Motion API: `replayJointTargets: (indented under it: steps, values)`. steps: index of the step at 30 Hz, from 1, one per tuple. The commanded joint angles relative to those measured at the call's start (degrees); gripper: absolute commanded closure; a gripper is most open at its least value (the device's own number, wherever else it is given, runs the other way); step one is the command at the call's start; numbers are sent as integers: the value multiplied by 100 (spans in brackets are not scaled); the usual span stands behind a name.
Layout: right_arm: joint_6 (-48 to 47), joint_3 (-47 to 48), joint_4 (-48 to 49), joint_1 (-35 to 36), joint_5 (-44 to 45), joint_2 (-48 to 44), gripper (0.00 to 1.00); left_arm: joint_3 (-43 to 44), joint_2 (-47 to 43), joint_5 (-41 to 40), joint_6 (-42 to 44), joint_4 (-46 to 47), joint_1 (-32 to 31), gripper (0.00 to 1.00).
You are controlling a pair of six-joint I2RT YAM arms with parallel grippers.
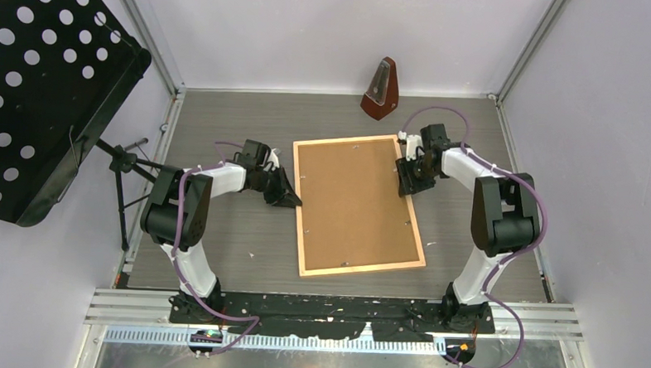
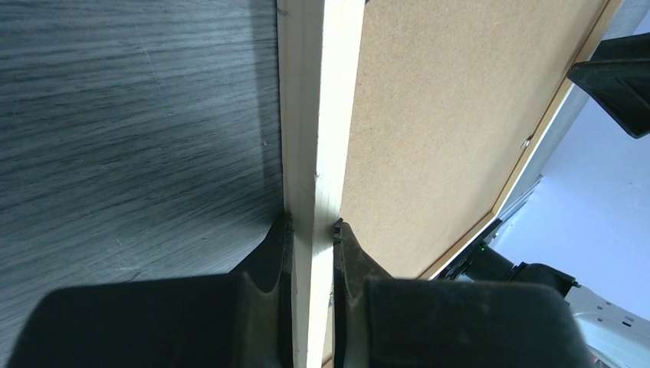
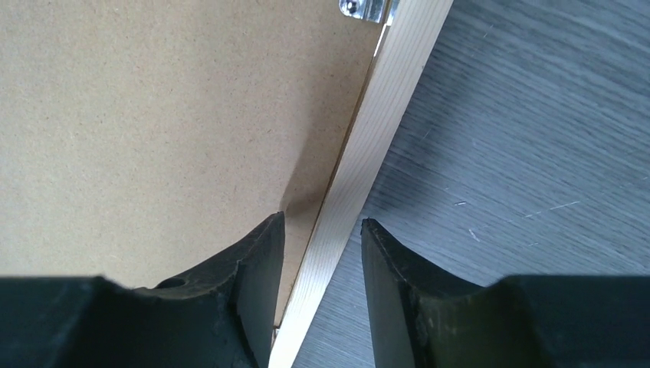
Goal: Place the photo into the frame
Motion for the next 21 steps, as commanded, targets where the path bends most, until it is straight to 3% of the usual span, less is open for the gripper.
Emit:
replayJointTargets:
  steps: [1,6,10,16,21]
  values:
    - [58,237,168,-51,-103,57,53,-248,466,-702,170,-367,11,88]
    - [72,259,186,-77,-136,124,56,-204,526,-508,202,-336,35,70]
    - [80,277,184,-101,-147,137,57,-211,528,-450,198,-309,53,45]
    - [89,279,186,-132,-177,146,59,-162,506,-419,179,-399,81,16]
    - [73,293,185,-152,-189,171,62,-30,423,-366,211,-527,90,3]
